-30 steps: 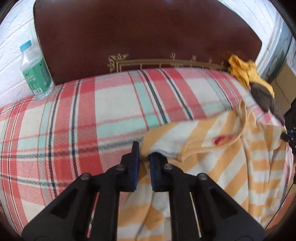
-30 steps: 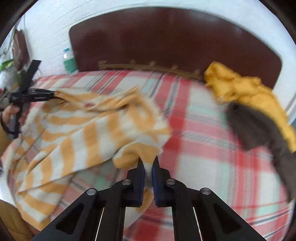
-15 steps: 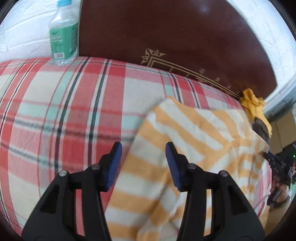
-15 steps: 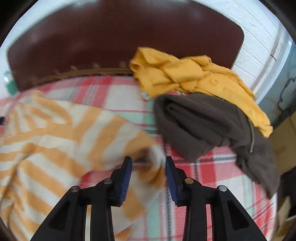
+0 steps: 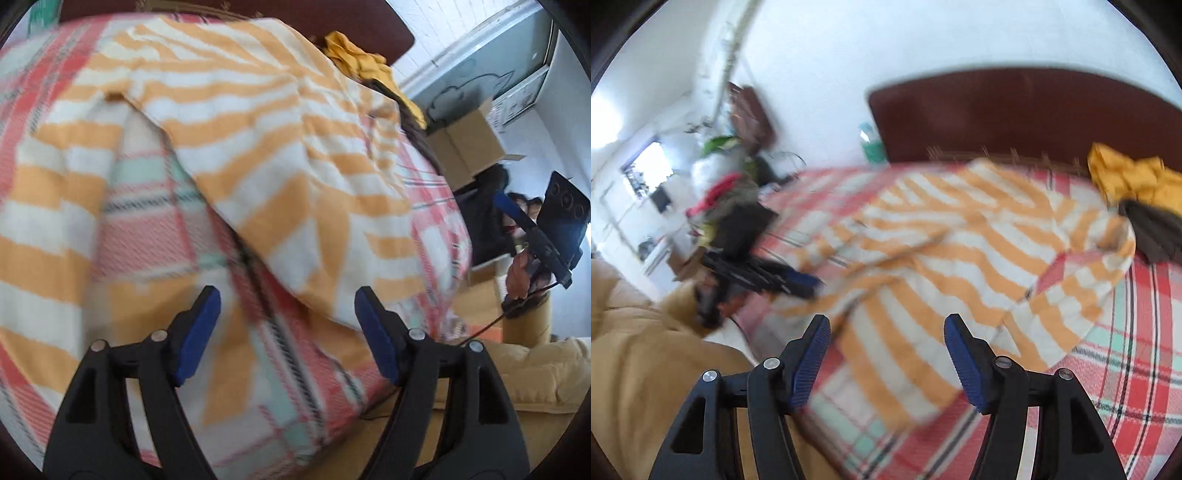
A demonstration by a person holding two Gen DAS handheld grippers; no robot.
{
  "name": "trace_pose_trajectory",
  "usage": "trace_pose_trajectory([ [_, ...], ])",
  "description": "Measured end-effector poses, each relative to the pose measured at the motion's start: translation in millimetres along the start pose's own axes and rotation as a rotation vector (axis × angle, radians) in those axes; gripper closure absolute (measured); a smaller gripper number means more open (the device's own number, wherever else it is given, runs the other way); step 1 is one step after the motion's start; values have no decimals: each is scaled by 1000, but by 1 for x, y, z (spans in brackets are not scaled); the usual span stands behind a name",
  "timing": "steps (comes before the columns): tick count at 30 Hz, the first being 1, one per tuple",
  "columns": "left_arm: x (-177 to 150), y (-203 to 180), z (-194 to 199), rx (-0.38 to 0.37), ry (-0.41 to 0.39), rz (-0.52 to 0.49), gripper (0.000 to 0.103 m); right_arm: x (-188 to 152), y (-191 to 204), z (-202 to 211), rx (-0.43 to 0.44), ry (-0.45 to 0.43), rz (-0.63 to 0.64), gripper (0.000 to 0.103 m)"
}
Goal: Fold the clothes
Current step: 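Lay the sweater on the bed with both tools and release it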
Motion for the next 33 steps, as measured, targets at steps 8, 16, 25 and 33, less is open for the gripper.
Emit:
trace_pose_trajectory([
  [8,11,-9,-24,-127,-75,120,41,-32,32,-36,-85,122,49,21],
  [16,31,25,5,-140,-171,282,94,-67,77,-137,-190,234,347,31],
  [25,41,42,58,-120,-244,300,95,-58,60,-174,-330,285,501,92],
  [33,6,46,71,-7,-232,228,61,-34,31,-72,-43,207,217,95],
])
Point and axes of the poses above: each gripper's, at about its wrist camera, not at the fingertips, and z roughly against the way its jaws point, y to its left, x to its top, the point moved 4 cm from there along -z, roughly the way its jaws point, and after that the axes turned 4 degrees about -x, right-handed, at the moved point
